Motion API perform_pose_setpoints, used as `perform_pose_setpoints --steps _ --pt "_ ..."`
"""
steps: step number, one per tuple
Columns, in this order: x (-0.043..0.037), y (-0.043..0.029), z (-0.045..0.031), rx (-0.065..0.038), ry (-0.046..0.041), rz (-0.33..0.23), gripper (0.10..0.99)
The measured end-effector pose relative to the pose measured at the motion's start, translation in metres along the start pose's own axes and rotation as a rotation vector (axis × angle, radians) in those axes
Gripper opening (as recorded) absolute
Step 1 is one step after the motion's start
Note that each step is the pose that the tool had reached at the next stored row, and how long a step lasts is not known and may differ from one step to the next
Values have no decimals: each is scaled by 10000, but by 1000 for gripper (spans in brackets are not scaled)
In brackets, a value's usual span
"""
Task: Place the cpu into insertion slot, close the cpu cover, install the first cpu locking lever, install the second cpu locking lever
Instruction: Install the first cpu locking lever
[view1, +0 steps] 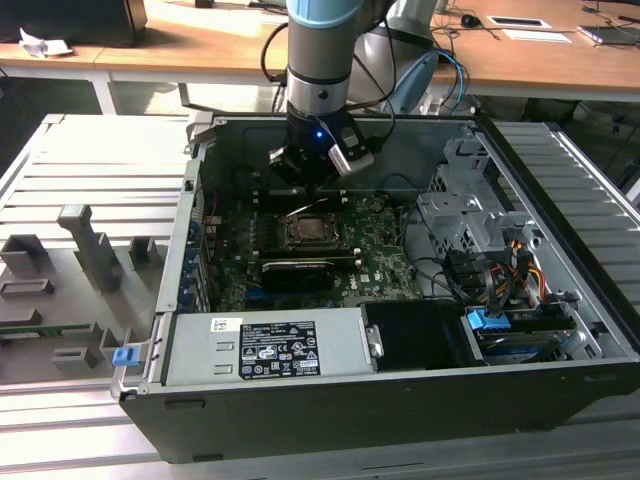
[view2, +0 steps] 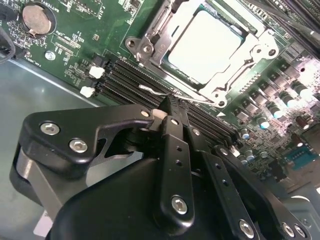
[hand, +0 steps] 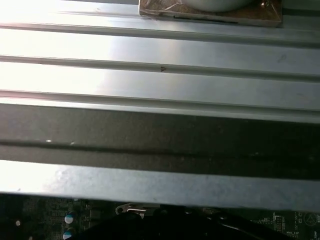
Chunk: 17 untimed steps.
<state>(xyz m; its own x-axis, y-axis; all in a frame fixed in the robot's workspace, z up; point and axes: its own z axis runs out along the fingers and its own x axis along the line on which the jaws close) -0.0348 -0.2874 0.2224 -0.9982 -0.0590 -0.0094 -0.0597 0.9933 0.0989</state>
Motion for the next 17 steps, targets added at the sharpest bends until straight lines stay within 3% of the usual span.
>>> perform_pose_setpoints --steps 17 --pt "-75 -6 92 0 0 0 106"
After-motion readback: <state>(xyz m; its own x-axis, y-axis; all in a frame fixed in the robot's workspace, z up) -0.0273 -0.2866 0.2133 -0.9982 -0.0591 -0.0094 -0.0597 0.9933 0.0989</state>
